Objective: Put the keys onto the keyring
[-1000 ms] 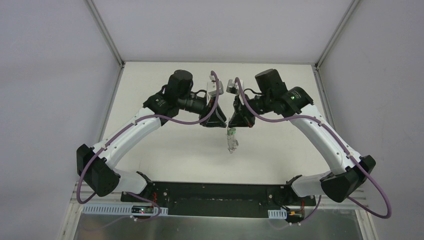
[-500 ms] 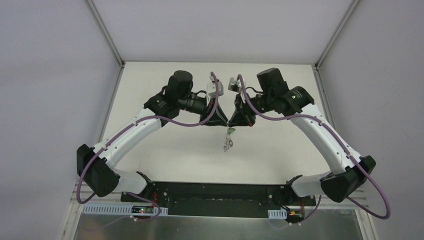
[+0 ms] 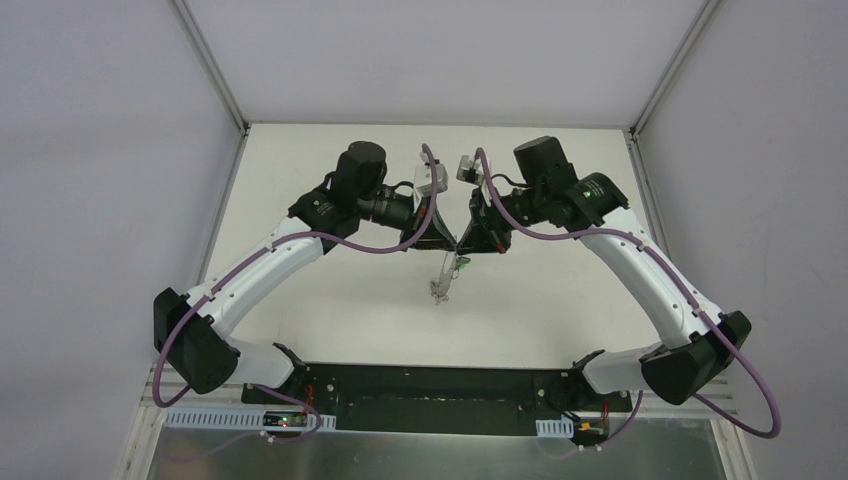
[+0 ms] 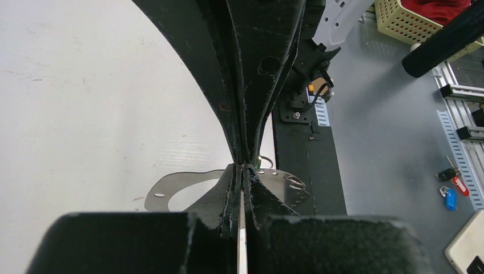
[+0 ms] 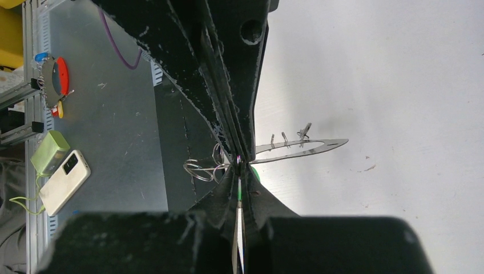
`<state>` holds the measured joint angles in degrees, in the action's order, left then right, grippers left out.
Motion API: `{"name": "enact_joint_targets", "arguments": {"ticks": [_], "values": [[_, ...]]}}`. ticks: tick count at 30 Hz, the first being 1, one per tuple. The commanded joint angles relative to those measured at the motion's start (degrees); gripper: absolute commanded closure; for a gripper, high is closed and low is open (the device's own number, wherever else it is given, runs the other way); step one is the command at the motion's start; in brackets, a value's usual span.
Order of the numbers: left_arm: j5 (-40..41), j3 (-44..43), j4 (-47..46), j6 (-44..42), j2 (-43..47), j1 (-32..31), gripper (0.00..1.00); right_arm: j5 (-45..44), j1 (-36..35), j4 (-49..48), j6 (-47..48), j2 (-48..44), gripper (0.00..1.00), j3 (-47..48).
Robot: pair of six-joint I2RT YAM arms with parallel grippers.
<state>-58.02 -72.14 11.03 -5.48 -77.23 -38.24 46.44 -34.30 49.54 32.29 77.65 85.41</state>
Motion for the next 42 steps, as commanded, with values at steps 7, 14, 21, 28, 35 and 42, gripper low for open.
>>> {"name": "enact_joint_targets", "arguments": {"ticks": [7,14,21,28,35,42], "values": [[-0.2,-1.4,-2.1,5.0,2.1,-0.3,1.0,3.9,3.8,-5.6,-3.1,-3.4,0.89,-2.5],[-1.5,-0.1,-8.2,12.6,2.5,0.0,1.0,7.8,8.3,-8.2,-3.8,-7.7,0.68,-6.9],[-3.3,1.1,-14.3,18.2,1.9,0.2,1.0,12.5,9.2,-9.0,-1.8,-9.3,0.48,-9.8],[-4.0,2.3,-19.1,21.9,1.9,0.3,1.0,14.8,9.2,-9.6,-1.0,-8.7,0.42,-10.4],[-3.9,2.6,-19.5,22.2,2.1,0.4,1.0,16.9,9.2,-10.0,-1.0,-8.7,0.57,-10.9],[-3.7,2.7,-19.7,22.2,1.8,0.7,1.0,18.2,9.2,-10.1,-0.9,-9.0,0.78,-11.8]]}}
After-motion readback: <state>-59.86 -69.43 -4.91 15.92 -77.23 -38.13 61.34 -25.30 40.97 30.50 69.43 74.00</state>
